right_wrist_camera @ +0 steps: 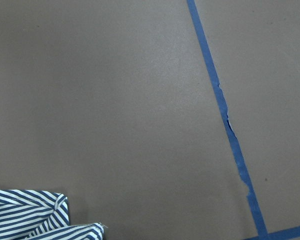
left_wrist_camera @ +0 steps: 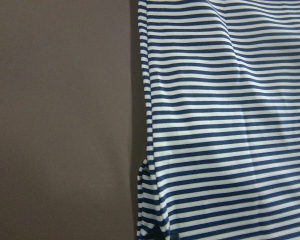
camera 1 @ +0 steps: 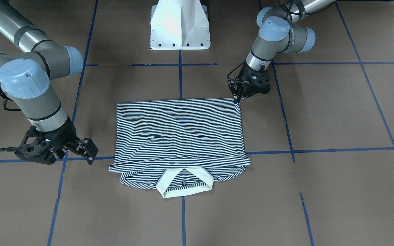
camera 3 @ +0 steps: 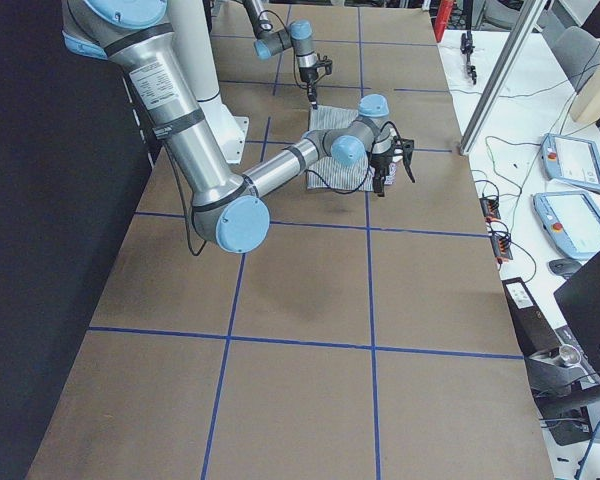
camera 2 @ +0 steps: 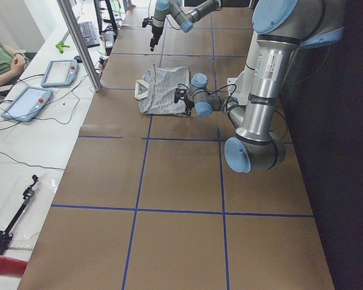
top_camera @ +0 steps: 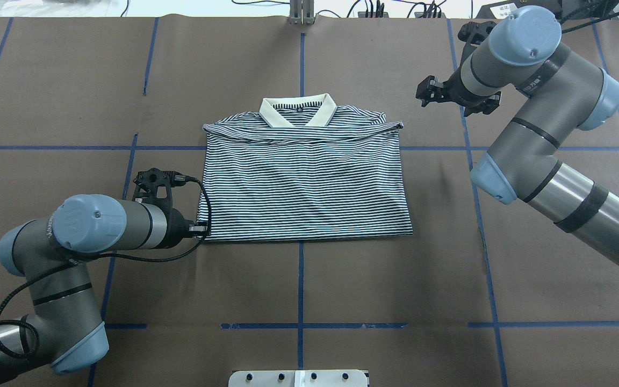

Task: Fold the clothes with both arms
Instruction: 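Grasp the folded shirt edge with the left gripper and drag it toward the right gripper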

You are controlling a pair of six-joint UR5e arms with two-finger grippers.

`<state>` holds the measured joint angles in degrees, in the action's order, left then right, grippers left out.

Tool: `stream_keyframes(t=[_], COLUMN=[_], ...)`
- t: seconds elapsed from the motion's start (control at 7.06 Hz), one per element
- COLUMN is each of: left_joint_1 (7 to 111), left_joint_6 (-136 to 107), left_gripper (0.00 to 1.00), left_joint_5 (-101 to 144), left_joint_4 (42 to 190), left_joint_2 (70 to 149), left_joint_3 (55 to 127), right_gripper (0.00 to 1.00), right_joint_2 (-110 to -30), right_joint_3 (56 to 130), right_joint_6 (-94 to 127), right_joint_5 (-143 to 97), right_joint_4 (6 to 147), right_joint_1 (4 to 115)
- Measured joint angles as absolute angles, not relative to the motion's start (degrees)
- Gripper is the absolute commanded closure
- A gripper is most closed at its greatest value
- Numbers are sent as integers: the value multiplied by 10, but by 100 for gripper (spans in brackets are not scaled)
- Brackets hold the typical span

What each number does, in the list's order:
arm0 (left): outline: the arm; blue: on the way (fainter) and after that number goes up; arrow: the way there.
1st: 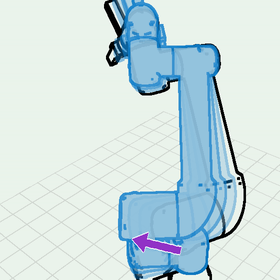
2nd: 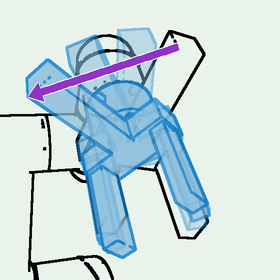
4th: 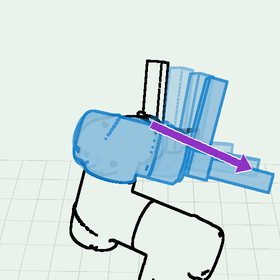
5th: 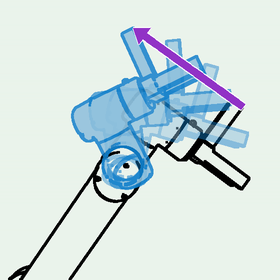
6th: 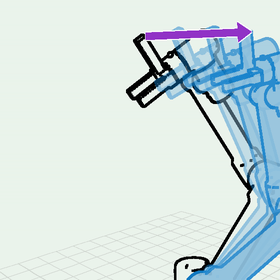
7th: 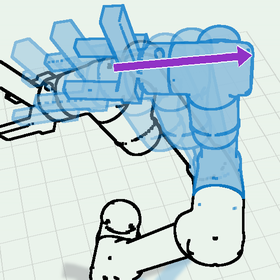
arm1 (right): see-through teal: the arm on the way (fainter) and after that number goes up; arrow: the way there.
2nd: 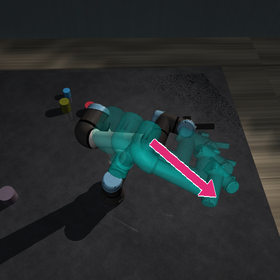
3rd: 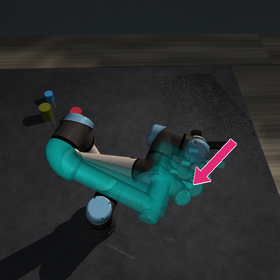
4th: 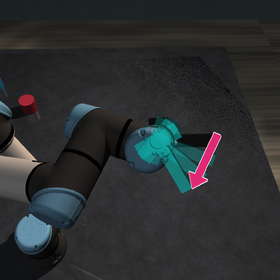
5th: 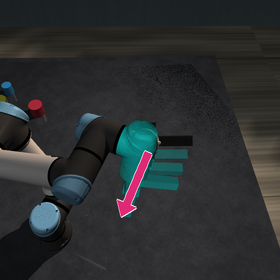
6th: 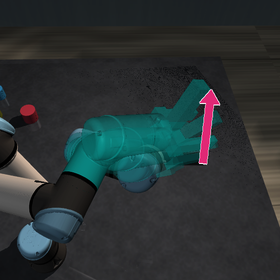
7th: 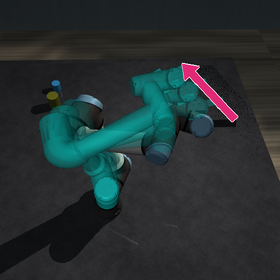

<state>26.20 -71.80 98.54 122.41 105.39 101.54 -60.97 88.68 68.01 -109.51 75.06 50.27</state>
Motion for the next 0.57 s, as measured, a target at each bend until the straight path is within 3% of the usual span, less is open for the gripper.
stream_keyframes(t=[0.57], left_joint_1=[353], left_joint_6=[-571], left_gripper=[100], left_joint_5=[986], left_joint_4=[1222], left_joint_2=[1053], left_joint_3=[978], right_gripper=[0], right_joint_2=[-611], right_joint_3=[887], right_joint_6=[682], right_joint_5=[-1093], right_joint_4=[751], right_joint_1=[502])
